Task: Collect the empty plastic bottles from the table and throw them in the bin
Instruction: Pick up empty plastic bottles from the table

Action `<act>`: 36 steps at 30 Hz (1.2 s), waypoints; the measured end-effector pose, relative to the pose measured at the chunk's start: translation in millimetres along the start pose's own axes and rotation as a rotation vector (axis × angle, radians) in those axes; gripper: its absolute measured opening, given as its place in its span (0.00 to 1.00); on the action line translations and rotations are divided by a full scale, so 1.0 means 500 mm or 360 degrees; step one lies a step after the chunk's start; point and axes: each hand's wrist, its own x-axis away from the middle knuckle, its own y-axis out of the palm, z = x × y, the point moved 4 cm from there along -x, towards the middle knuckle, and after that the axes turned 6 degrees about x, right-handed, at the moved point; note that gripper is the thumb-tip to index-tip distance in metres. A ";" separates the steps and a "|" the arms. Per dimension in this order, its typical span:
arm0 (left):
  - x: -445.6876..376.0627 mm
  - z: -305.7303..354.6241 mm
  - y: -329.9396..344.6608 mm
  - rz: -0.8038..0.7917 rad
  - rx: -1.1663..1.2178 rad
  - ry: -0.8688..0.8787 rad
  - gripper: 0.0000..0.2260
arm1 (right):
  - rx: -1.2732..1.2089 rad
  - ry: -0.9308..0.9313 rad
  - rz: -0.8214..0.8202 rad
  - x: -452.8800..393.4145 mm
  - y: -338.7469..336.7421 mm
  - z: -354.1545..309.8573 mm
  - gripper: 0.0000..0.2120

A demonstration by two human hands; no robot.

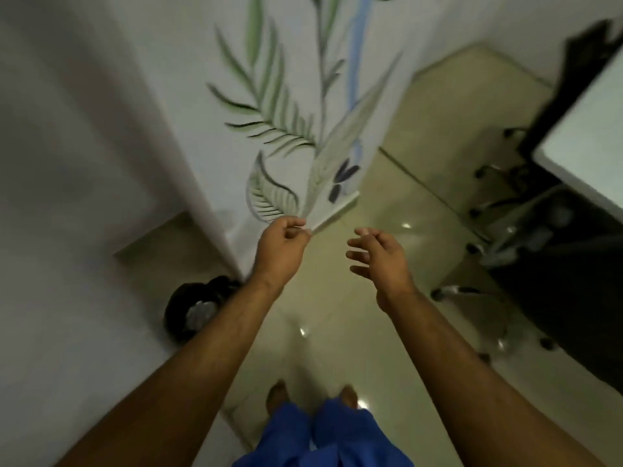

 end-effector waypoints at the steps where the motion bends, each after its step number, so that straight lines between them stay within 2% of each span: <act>1: 0.013 0.011 0.040 -0.0063 -0.0009 0.0039 0.04 | -0.0042 0.0001 0.0086 0.012 -0.051 0.001 0.11; 5: 0.112 0.058 0.277 -0.0452 -0.0101 0.0228 0.07 | -0.0281 0.0011 0.0514 0.097 -0.312 0.029 0.08; 11: 0.309 0.034 0.628 -0.0972 -0.0268 0.0317 0.03 | -0.0422 0.0021 0.0966 0.259 -0.651 0.135 0.07; 14: 0.454 0.021 0.784 -0.1163 -0.0292 0.0361 0.04 | -0.0497 0.0026 0.1131 0.350 -0.813 0.198 0.10; 18: 0.639 -0.001 0.961 -0.1251 -0.0327 0.0393 0.05 | -0.0568 0.0005 0.1270 0.450 -1.024 0.273 0.09; 26: 0.909 -0.047 1.315 -0.1395 -0.0364 0.0353 0.06 | -0.0651 -0.0037 0.1369 0.548 -1.421 0.373 0.09; 30: 0.990 -0.060 1.513 -0.1567 -0.0376 0.0391 0.08 | -0.0681 -0.0072 0.1452 0.543 -1.625 0.399 0.10; 36: 1.023 -0.091 1.805 -0.1580 -0.0372 0.0435 0.07 | -0.0686 -0.0022 0.1503 0.484 -1.908 0.412 0.09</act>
